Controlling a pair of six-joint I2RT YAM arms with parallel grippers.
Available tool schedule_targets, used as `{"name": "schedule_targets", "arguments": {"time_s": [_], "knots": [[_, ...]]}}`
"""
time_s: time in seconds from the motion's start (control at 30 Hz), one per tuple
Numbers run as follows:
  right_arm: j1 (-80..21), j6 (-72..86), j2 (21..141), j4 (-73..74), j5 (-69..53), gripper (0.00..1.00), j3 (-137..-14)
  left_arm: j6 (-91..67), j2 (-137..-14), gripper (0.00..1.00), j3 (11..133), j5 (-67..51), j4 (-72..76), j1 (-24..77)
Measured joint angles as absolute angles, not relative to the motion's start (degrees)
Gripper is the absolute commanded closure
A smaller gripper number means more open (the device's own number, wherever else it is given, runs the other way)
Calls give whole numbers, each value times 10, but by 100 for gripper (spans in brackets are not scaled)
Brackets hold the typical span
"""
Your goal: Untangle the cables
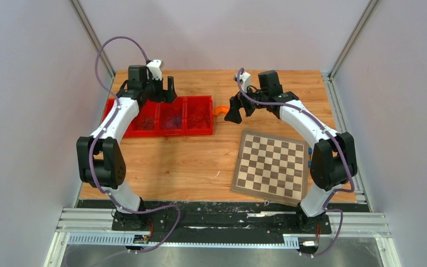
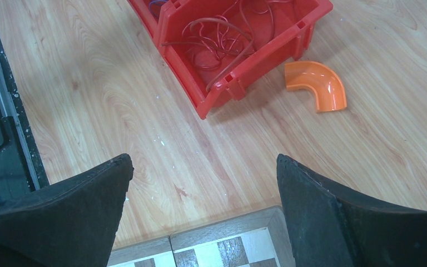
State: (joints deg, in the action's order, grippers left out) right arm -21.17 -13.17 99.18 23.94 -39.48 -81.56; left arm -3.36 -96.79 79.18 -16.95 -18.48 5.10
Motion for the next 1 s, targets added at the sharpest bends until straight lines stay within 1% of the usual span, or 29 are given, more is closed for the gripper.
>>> {"name": "schedule_targets", "arguments": {"time_s": [0.13, 0.2, 0.33, 0.4, 0.47, 0.57, 0.63, 0.8, 1.0], "knots": [[-209, -132, 992, 239, -394, 0, -816, -27, -944, 0, 826, -146, -222, 35], [-206, -132, 992, 239, -391, 0, -816, -32, -942, 0, 887, -150, -275, 14], [-187, -133, 992, 240, -386, 0, -816, -37, -962, 0, 1055, -158, -385, -59], [-171, -133, 992, 240, -382, 0, -816, -30, -966, 0, 1101, -160, -425, -95], [-149, -133, 992, 239, -378, 0, -815, -14, -970, 0, 1121, -160, -476, -122], [-112, -132, 987, 237, -366, 0, -803, 8, -988, 0, 1122, -163, -544, -131], [-92, -131, 980, 237, -358, 0, -788, 16, -997, 0, 1094, -170, -570, -131], [-53, -132, 936, 237, -325, 0, -717, 14, -993, 0, 976, -186, -576, -128], [-27, -138, 879, 241, -298, 0, -644, 17, -991, 0, 912, -156, -570, -106]]}}
